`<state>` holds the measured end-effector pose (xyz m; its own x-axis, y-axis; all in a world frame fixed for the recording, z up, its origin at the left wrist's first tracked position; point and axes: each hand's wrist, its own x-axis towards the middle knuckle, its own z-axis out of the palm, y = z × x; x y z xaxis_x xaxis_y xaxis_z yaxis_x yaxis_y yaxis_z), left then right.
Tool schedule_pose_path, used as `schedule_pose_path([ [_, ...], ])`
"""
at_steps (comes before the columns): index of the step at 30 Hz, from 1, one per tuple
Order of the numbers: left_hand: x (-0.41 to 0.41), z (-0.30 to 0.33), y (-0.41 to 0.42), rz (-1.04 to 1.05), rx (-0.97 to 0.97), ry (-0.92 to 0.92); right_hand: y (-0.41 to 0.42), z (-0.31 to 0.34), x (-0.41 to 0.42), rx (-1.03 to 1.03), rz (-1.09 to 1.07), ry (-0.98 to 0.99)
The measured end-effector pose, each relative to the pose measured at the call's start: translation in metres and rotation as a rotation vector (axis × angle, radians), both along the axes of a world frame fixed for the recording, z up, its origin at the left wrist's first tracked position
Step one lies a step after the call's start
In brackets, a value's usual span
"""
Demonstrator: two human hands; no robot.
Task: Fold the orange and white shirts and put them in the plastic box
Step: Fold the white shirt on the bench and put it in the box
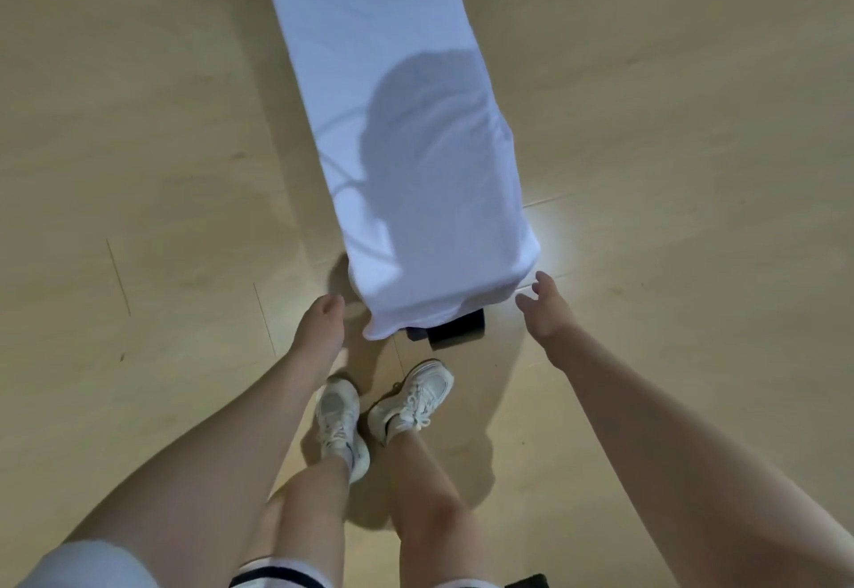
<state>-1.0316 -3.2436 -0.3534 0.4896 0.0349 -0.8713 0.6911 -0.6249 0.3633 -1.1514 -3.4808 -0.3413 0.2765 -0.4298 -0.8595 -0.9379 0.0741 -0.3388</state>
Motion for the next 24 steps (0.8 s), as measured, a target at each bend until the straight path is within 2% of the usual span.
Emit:
schedule_pose_path([
  [5, -0.006, -0.033, -0.025, 0.507, -0.228, 0.297, -0.012, -0.03, 0.008, 0.064, -0.204, -0.203],
  [7, -0.007, -0.05, -0.029, 0.639, -0.322, 0.405, -0.015, -0.045, 0.006, 0.119, -0.205, -0.266],
  [9, -0.009, -0.067, -0.031, 0.67, -0.436, 0.472, -0.018, -0.062, 0.002, 0.14, -0.221, -0.299],
  [13, -0.013, -0.092, -0.036, 0.665, -0.5, 0.431, -0.021, -0.082, -0.012, 0.224, -0.21, -0.339],
  [16, -0.012, -0.109, -0.031, 0.686, -0.707, 0.502, -0.013, -0.089, -0.022, 0.318, -0.213, -0.341],
  [18, -0.011, -0.12, -0.024, 0.78, -0.766, 0.493, -0.006, -0.093, -0.027, 0.367, -0.252, -0.33],
  [22, -0.012, -0.124, -0.002, 1.013, -0.72, 0.41, 0.004, -0.089, -0.03, 0.509, -0.636, -0.471],
  [24, -0.012, -0.112, 0.009, 0.997, -0.736, 0.357, 0.008, -0.079, -0.03, 0.552, -0.855, -0.538],
])
